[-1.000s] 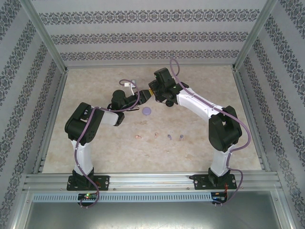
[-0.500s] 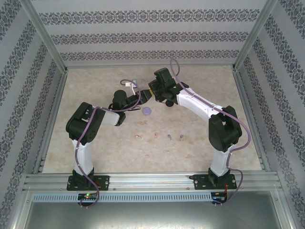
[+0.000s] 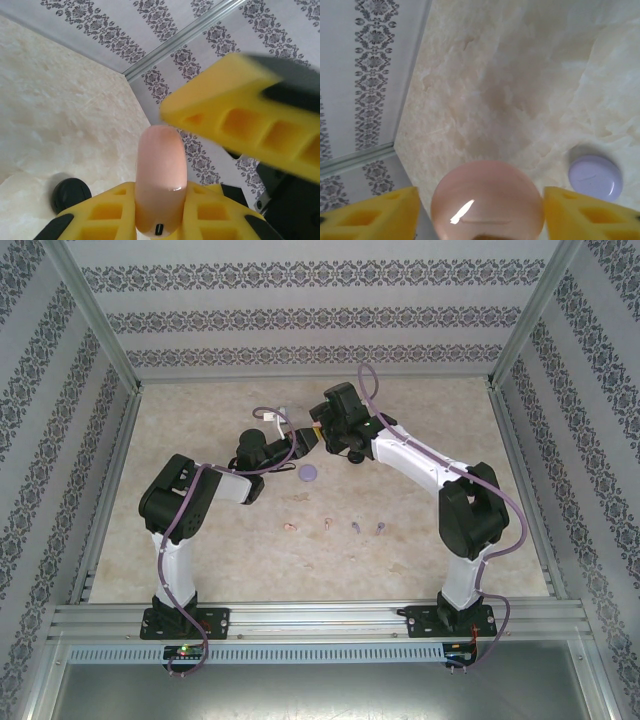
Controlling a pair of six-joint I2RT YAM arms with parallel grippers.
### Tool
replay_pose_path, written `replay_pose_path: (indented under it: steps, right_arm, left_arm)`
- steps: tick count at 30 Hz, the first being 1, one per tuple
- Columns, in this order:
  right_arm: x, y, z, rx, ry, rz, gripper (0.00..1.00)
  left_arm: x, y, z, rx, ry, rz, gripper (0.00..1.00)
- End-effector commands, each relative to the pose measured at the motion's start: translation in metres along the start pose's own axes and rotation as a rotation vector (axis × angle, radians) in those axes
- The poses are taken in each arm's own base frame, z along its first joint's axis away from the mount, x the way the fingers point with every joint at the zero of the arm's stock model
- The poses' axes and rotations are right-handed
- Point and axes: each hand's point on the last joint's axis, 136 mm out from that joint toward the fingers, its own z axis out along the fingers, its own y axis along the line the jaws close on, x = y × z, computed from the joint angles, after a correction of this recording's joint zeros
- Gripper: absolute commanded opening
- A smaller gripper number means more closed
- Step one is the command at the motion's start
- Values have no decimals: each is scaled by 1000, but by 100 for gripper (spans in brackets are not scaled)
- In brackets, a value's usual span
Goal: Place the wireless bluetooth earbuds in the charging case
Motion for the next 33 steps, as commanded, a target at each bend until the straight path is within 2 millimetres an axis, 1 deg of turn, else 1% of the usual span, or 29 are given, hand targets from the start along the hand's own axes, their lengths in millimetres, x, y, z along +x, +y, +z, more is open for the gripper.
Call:
replay_pose_path:
  steps: [1,3,5,8,10,13,15,17,19,22,25,28,33]
  right_arm:
    - [-10,29,-32,-103,-19,-34,76]
    - [-21,37,-47,-133,-31,-72,80]
    - [-31,37,-61,-152,-35,-125,82]
    - [-42,25,-78,-163,-24,-227,84]
    - [-45,11,-82,-168,-3,-310,85]
    - [-46,0,-85,-222,29,-461,85]
    - [-42,-5,-85,-266,52,-578,84]
    - [-29,0,-90,-352,89,-724,83]
    - [-15,0,-95,-409,108,-863,83]
    - [-3,-1,-100,-459,137,-966,81]
    - [7,3,-100,-505,174,-1005,80]
    - [13,7,-98,-530,190,-1014,79]
    - [25,10,-90,-547,221,-1017,77]
  left_arm:
    - [-6,-9,3,31,-23,-1,0]
    - [-7,-13,-1,34,-8,0,0]
    - [-8,-19,-5,35,14,13,0]
    - [-12,-31,-14,40,51,40,0]
    - [-14,-39,-21,46,89,65,0]
    - [-15,-51,-29,59,141,98,0]
    - [-14,-58,-33,69,182,114,0]
    - [-11,-63,-37,72,227,129,0]
    - [-8,-70,-40,73,268,153,0]
    - [-2,-75,-46,67,312,167,0]
    - [0,-81,-51,73,328,171,0]
    - [1,-83,-52,70,332,172,0]
    - [0,-84,-53,71,332,171,0]
